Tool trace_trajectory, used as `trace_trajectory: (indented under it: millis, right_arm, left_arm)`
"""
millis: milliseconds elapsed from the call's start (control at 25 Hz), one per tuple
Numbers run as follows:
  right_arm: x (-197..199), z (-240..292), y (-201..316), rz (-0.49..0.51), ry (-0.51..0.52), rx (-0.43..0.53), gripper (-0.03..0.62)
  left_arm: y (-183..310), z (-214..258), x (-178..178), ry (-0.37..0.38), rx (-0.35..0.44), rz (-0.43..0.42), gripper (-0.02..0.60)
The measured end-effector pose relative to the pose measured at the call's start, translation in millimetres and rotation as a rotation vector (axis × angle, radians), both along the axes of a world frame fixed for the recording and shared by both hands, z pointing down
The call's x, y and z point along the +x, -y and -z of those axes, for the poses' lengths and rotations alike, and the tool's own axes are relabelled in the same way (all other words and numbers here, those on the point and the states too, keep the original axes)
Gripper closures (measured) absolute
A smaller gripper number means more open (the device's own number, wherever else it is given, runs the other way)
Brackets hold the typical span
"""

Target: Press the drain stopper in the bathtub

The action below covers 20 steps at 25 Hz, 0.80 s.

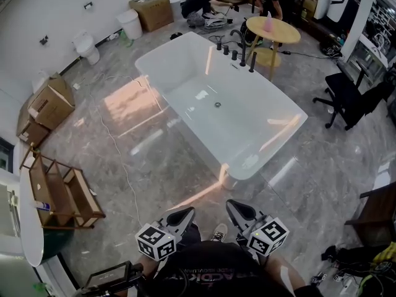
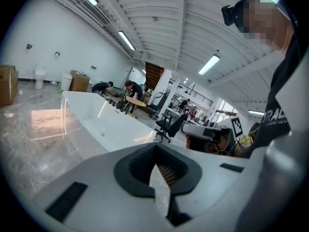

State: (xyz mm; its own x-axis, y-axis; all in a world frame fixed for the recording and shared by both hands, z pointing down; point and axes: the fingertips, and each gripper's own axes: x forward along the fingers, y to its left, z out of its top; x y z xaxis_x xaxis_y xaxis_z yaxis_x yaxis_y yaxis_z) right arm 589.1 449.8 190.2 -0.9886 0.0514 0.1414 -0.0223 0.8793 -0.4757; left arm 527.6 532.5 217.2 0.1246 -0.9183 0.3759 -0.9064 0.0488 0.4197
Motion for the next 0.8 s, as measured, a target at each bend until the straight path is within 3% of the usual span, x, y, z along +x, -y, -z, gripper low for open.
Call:
trace_trajectory:
  millis: [360, 560, 800]
  right_arm:
    - [-30.5, 0.9, 5.4, -0.013, -0.008, -0.003, 0.580]
    - [-78.3, -1.4, 8.1, -0.043, -0.026, -0.004, 0.580]
    - [-163.9, 6.9, 3.3, -0.081, -0.026, -0.007, 0.580]
  left_arm:
    - [5.9, -2.0, -33.0, -0.016, 0.014, 0.003, 0.578]
    - [8.0, -2.4, -82.9, -0.036, 0.025, -0.029, 0.578]
    - [2.5, 2.6, -169.7, -0.039, 0.023, -0.070, 0.578]
